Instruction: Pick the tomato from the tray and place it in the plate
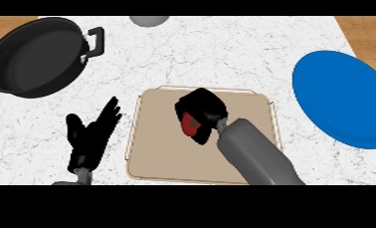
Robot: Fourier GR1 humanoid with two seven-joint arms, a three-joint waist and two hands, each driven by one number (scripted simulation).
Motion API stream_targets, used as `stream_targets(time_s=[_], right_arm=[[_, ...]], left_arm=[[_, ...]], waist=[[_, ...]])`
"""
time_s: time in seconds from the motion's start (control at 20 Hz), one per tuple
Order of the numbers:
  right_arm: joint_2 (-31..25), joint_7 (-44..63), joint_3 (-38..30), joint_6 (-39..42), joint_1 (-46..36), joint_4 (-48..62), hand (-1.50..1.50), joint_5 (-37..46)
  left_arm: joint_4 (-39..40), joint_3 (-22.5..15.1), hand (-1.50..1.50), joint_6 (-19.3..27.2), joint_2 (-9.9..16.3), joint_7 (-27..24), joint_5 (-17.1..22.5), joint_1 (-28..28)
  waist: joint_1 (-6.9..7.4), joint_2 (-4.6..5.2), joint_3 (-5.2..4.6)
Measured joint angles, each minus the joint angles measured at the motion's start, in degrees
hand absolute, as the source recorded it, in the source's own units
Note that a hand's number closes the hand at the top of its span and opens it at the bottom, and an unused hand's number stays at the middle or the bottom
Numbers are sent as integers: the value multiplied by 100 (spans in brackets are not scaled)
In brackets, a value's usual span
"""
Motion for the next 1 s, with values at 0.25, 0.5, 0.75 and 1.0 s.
stream_targets(time_s=[0.25, 0.5, 0.75, 1.0], right_arm=[[-31, 1719, -989, -901, -229, 291, 150, -32], [-180, 3702, -1903, -2228, -614, 454, 150, 380], [-275, 5531, -2237, -3463, -1202, 673, 150, 1495], [-306, 6586, -2559, -4185, -1540, 841, 150, 2668]], left_arm=[[-14, 44, 0, 10, 16, -21, 10, 39], [-8, 88, 0, 58, 6, -2, 23, 68], [-1, 36, 0, 30, -8, 8, -2, 15], [-29, 8, 0, 21, -8, -3, -25, 66]], waist=[[-99, -6, -5], [-176, -25, -22], [-62, -12, -28], [2, -3, -22]])
